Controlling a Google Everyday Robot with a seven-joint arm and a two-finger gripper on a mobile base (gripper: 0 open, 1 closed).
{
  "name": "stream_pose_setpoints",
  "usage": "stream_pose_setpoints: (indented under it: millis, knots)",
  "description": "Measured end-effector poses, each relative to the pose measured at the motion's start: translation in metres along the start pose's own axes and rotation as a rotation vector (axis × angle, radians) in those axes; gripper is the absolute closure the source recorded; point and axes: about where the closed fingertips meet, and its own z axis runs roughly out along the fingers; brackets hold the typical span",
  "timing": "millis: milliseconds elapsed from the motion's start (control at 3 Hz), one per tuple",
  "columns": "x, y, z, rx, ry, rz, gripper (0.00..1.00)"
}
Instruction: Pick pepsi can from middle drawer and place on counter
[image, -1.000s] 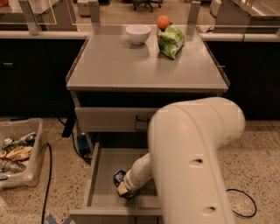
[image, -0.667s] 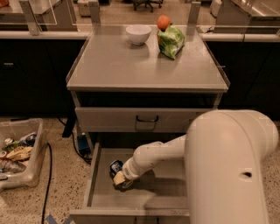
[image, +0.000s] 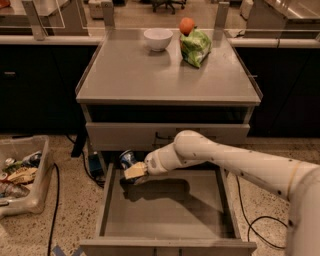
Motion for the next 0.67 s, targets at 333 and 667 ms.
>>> stream_pose_setpoints:
  millis: [333,667]
  knots:
    - [-0.029,0.020,-0.072,-0.083,-0.074,-0.100,1.00]
    - [-0.038,0.032,-0.118,-0.103,-0.074,-0.190,1.00]
